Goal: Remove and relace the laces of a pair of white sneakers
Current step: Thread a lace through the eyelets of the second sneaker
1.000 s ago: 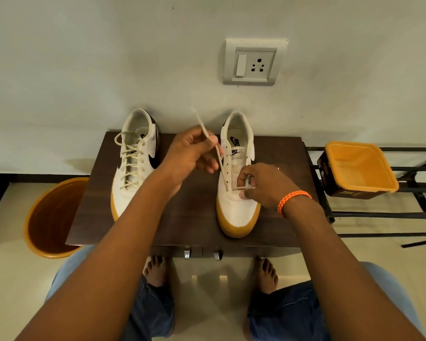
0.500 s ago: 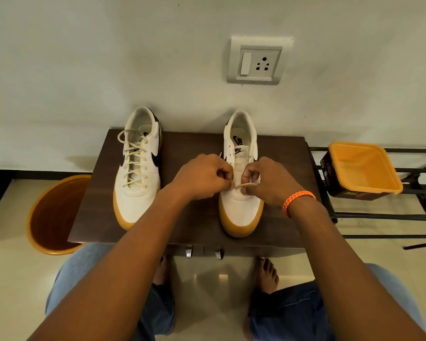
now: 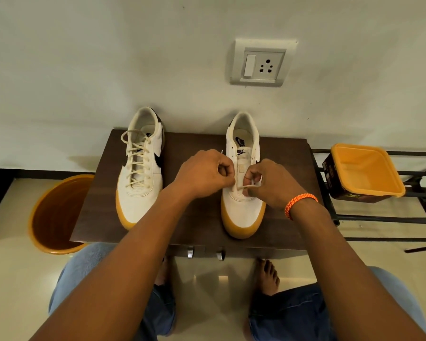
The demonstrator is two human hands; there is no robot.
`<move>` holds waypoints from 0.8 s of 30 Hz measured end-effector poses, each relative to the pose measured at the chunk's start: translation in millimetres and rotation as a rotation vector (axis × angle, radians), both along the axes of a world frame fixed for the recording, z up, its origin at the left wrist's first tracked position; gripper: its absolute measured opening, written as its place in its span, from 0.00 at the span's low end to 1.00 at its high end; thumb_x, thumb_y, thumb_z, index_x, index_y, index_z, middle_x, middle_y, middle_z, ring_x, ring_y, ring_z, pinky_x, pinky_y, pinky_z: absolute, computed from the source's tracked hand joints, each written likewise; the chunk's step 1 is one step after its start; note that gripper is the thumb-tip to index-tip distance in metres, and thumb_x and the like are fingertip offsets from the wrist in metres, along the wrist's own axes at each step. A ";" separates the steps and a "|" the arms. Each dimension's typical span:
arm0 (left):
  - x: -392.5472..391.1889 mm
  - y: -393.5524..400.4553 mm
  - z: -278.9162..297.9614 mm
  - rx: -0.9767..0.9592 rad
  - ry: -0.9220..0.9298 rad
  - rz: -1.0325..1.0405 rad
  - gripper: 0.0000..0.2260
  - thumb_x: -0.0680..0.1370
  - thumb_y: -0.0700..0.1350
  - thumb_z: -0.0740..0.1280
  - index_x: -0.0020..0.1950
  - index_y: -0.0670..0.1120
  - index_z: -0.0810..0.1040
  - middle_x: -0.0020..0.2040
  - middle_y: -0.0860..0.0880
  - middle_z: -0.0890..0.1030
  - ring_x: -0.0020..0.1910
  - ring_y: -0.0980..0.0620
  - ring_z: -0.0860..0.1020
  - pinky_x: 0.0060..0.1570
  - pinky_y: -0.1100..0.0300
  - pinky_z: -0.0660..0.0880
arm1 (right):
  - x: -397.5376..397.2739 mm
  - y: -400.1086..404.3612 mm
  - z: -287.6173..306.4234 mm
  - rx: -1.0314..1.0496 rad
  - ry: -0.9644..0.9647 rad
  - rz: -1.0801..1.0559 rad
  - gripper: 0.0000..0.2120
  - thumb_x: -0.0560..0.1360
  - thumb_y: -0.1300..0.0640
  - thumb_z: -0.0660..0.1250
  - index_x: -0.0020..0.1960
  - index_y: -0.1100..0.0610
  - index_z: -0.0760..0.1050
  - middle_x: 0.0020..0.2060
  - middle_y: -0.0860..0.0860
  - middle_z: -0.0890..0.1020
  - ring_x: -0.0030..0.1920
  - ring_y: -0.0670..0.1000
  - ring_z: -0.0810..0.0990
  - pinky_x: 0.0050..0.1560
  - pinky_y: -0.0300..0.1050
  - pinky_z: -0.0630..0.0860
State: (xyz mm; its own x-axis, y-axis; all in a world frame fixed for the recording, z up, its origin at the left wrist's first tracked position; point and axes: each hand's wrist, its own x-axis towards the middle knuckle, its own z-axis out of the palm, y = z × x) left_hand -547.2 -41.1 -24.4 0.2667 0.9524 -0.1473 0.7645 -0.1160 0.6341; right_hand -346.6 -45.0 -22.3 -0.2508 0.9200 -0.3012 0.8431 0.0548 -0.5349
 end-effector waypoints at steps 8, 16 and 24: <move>4.2 -3.8 -1.8 -0.121 0.063 -0.041 0.10 0.74 0.56 0.80 0.41 0.53 0.83 0.36 0.55 0.85 0.28 0.58 0.83 0.39 0.55 0.81 | -1.1 0.1 0.4 0.000 -0.005 0.008 0.12 0.71 0.56 0.81 0.40 0.46 0.77 0.50 0.49 0.75 0.49 0.49 0.76 0.51 0.43 0.74; -4.3 3.4 8.9 -0.091 -0.641 0.097 0.03 0.80 0.40 0.73 0.47 0.44 0.84 0.41 0.49 0.85 0.36 0.52 0.81 0.43 0.54 0.80 | 1.5 0.7 -0.6 -0.002 -0.022 0.019 0.10 0.71 0.55 0.81 0.43 0.47 0.79 0.51 0.49 0.75 0.50 0.49 0.76 0.51 0.43 0.73; -12.9 6.3 18.0 -0.186 -0.814 0.305 0.06 0.85 0.48 0.66 0.53 0.47 0.79 0.42 0.46 0.84 0.36 0.47 0.83 0.38 0.58 0.81 | -0.2 0.8 -2.8 0.006 -0.037 0.013 0.10 0.71 0.55 0.81 0.42 0.46 0.79 0.51 0.49 0.76 0.52 0.51 0.77 0.55 0.48 0.78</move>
State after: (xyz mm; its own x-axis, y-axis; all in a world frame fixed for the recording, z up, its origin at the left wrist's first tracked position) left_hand -560.1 -34.8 -6.4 0.0953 0.9786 -0.1824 0.0492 0.1784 0.9827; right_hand -346.8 -44.2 -25.1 -0.2512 0.9187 -0.3048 0.8616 0.0687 -0.5030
